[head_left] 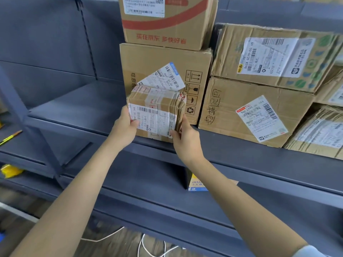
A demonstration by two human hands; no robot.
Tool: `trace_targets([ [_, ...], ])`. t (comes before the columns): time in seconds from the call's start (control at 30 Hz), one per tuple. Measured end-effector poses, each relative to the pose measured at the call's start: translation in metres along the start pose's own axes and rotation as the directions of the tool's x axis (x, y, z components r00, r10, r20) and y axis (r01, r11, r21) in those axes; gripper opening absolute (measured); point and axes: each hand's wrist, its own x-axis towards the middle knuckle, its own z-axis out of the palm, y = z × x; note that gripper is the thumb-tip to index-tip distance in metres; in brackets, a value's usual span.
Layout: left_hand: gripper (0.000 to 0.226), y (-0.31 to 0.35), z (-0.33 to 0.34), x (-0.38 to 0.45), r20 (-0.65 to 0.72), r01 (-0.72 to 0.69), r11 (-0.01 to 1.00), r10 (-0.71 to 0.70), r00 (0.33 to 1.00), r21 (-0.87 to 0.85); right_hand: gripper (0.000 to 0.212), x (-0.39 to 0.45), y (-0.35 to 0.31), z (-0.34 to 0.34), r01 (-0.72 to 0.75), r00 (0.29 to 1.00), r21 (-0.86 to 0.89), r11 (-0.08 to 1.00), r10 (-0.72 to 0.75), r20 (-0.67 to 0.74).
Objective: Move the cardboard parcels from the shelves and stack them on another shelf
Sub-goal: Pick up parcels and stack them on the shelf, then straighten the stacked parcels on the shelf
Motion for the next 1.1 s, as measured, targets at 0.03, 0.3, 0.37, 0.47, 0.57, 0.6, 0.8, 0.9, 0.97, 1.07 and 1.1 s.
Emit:
trace_targets([
  [0.03,0.044,0.001,0.001,-0.001,0.01,0.003,1.0,-0.003,1.0,0.002,0.067,-0.001,0.0,-0.001,-0.005,1.0,-0.001,1.0,0.005,0.009],
  [0.3,0.09,0.021,0.001,-0.035,-0.135,-0.112,0.982,0.133,0.982,0.15,0.073,-0.029,0.005,-0.026,-0.047,0.999,0.043,0.998,0.046,0.015],
  [0.37,0.09,0.032,0.008,-0.047,-0.155,-0.24,0.927,0.293,0.943,0.29,0.077,-0.04,0.013,-0.034,-0.068,0.998,0.008,0.998,0.068,0.002],
  [0.47,0.085,0.046,0.026,-0.064,-0.083,-0.385,0.803,0.468,0.88,0.455,0.074,-0.053,0.026,-0.046,-0.091,0.995,-0.028,0.996,0.089,-0.051],
  [0.57,0.079,0.056,0.052,-0.073,0.019,-0.519,0.686,0.594,0.804,0.511,0.07,-0.067,0.036,-0.064,-0.113,0.986,-0.068,0.991,0.103,-0.134],
  [0.6,0.079,0.059,0.061,-0.075,0.057,-0.557,0.649,0.624,0.78,0.518,0.068,-0.071,0.039,-0.071,-0.121,0.981,-0.076,0.99,0.107,-0.162],
  [0.8,0.072,0.071,0.122,-0.088,0.194,-0.754,0.569,0.741,0.643,0.327,0.053,-0.108,0.071,-0.115,-0.121,0.921,-0.202,0.972,0.034,-0.387],
  [0.9,0.066,0.077,0.154,-0.1,0.228,-0.825,0.549,0.793,0.564,0.132,0.049,-0.138,0.09,-0.139,-0.208,0.87,-0.224,0.952,0.076,-0.487],
  [0.97,0.061,0.085,0.177,-0.111,0.235,-0.856,0.516,0.83,0.507,0.024,0.049,-0.161,0.103,-0.156,-0.299,0.838,-0.231,0.926,0.138,-0.528],
  [1.07,0.059,0.104,0.214,-0.133,0.27,-0.86,0.497,0.849,0.455,-0.113,0.051,-0.198,0.116,-0.185,-0.42,0.79,-0.25,0.873,0.216,-0.574],
  [1.1,0.059,0.111,0.227,-0.141,0.285,-0.859,0.491,0.852,0.439,-0.146,0.052,-0.21,0.119,-0.196,-0.464,0.768,-0.248,0.851,0.246,-0.591],
])
